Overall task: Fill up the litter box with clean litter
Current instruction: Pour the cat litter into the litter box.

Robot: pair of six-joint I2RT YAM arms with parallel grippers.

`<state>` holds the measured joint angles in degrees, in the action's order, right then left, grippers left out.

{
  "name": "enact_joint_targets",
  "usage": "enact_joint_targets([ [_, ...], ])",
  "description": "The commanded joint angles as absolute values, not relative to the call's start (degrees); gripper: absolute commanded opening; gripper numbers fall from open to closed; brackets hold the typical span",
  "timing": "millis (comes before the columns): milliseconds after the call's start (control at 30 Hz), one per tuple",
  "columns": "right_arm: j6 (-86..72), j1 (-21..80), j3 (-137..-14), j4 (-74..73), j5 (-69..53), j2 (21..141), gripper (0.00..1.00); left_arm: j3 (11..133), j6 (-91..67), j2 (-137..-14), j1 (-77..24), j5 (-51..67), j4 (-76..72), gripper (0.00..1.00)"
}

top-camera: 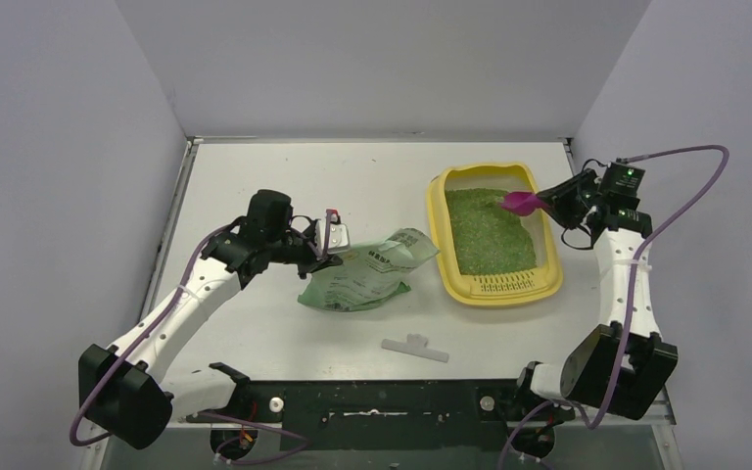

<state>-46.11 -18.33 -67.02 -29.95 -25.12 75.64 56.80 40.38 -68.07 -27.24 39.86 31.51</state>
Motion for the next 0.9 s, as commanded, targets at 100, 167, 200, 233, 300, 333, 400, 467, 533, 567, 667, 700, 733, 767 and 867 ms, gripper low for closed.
enact_joint_targets([
  [100, -39.9, -18.8, -64.4, -40.8, -19.0, 64.1, 0.0, 57.7, 41.7, -66.3, -27.9, 42.2, 30.5, 0.0],
  [167, -38.6, -18.8, -63.3, -45.1, -17.9, 60.0, 0.0, 57.7, 41.9, -66.2, -27.9, 42.0, 30.7, 0.0],
  [200, -37.7, -18.7, -63.0, -47.4, -18.0, 58.1, 0.0, 57.7, 41.9, -66.3, -27.9, 41.9, 30.8, 0.0],
  [233, -36.9, -18.7, -62.5, -49.9, -18.1, 56.4, 0.0, 57.8, 42.0, -66.3, -27.9, 41.9, 30.9, 0.0],
  [300, -35.5, -18.7, -62.4, -54.7, -19.1, 53.3, 0.0, 58.0, 42.1, -66.6, -27.9, 42.1, 31.2, 0.0],
  [333, -34.6, -18.6, -62.7, -56.5, -20.5, 52.2, 0.0, 58.2, 42.1, -66.7, -27.9, 42.1, 31.3, 0.0],
  [400, -32.8, -18.7, -64.4, -59.2, -24.0, 50.8, 0.0, 58.4, 42.2, -66.8, -27.9, 42.7, 31.5, 0.0],
  [467, -30.3, -18.6, -68.3, -62.0, -26.9, 51.0, 0.0, 58.7, 42.4, -66.8, -27.9, 43.6, 31.9, 0.0],
  [533, -27.9, -18.5, -73.5, -65.3, -31.7, 53.2, 0.0, 59.0, 42.6, -66.7, -27.9, 44.7, 32.2, 0.0],
  [567, -26.6, -18.5, -76.3, -67.9, -34.4, 54.6, 0.0, 59.1, 42.7, -66.6, -27.9, 45.4, 32.4, 0.0],
  [667, -24.1, -18.2, -83.3, -72.9, -40.1, 57.6, 0.0, 59.2, 43.2, -66.4, -27.9, 46.6, 32.8, 0.0],
  [700, -24.1, -18.1, -84.9, -73.1, -41.3, 57.7, 0.0, 59.3, 43.5, -66.3, -27.9, 46.7, 33.1, 0.0],
  [733, -24.4, -18.0, -86.2, -72.7, -42.9, 57.6, 0.0, 59.4, 43.6, -66.2, -28.0, 46.7, 33.3, 0.0],
  [767, -24.7, -17.9, -87.1, -72.4, -44.5, 57.4, 0.0, 59.5, 43.7, -66.2, -28.0, 46.8, 33.4, 0.0],
  [867, -25.7, -17.2, -89.6, -71.8, -51.8, 58.8, 0.0, 59.8, 43.9, -66.2, -27.9, 47.4, 33.7, 0.0],
])
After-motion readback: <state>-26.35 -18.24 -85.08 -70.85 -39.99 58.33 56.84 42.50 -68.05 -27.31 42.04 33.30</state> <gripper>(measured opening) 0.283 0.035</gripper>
